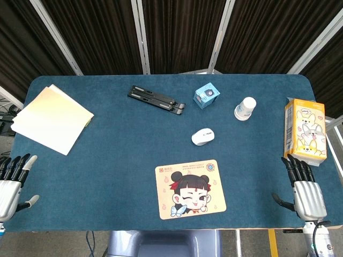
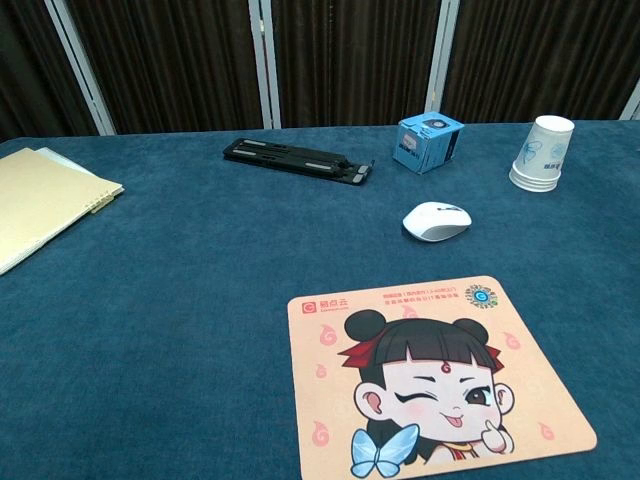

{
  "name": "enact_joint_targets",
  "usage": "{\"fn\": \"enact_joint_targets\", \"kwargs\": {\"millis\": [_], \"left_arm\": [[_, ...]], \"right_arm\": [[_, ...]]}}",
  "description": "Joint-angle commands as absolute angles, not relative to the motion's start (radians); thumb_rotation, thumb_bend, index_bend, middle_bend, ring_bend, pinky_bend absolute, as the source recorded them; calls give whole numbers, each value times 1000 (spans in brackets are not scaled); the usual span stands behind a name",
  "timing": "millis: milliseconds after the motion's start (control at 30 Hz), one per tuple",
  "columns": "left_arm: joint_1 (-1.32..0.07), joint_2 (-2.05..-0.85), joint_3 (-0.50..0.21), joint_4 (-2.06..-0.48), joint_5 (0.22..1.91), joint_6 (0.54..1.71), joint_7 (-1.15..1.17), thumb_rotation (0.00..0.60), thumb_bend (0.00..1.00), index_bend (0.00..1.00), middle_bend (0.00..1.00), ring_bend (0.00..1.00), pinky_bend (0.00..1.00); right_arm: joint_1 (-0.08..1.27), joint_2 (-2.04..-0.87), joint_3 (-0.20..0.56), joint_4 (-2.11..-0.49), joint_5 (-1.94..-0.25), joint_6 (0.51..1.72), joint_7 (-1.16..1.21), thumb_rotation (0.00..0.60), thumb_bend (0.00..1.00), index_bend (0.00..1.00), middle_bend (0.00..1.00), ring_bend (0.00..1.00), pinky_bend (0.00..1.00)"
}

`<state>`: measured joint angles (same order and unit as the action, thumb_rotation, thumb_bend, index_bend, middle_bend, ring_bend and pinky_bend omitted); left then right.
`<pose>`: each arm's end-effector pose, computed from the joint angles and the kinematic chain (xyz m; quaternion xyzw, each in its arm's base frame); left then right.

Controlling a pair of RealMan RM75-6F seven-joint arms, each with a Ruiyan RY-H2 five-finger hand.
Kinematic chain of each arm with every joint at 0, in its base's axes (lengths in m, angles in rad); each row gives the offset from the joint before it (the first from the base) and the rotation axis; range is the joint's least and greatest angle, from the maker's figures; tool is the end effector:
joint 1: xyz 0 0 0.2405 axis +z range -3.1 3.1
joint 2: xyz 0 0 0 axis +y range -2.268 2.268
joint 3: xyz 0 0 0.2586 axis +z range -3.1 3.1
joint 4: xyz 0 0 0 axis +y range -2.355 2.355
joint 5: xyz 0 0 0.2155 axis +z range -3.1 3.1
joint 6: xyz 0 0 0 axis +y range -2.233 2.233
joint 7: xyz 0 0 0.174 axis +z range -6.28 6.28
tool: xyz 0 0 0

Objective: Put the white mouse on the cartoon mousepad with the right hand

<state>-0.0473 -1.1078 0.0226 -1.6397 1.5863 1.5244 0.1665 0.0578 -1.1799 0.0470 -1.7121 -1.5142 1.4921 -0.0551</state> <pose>-0.3081 0.1835 0.1451 -0.6458 -0.3427 -0.3400 0.5916 -0.2909 -0.2009 0.1271 0.5752 -0.4226 0.4156 0.5638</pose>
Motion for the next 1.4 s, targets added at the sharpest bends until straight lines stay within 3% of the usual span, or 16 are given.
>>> {"fn": "enact_joint_targets", "kwargs": {"millis": [33,700,1067,1267,1400], "left_arm": [[-48,-1107,22,-1640,1585,1523,164,600,92,0,0,0,0],[-52,-1102,25,-1638,1586,1509,151,600,91,0,0,0,0],[-49,-1100,28,-1644,1589,1511,154,600,92,0,0,0,0],[-52,-1098,29,-1644,1590,1502,159,600,93,0,0,0,0],[-52,-1096,27,-1647,1585,1503,145,600,91,0,0,0,0]], "right_arm": [[58,-1177,46,-1716,-1512,1489,-56,600,185,0,0,0,0],[64,-1173,45,-1734,-1496,1465,-66,600,182,0,0,0,0],[96,-1172,65,-1737,-1503,1441,-68,600,125,5,0,0,0],[186,-1189,118,-1751,-1441,1326,-154,600,119,60,11,0,0],[303,-1232,197,-1771,-1293,1183,-278,600,121,94,44,0,1]]}}
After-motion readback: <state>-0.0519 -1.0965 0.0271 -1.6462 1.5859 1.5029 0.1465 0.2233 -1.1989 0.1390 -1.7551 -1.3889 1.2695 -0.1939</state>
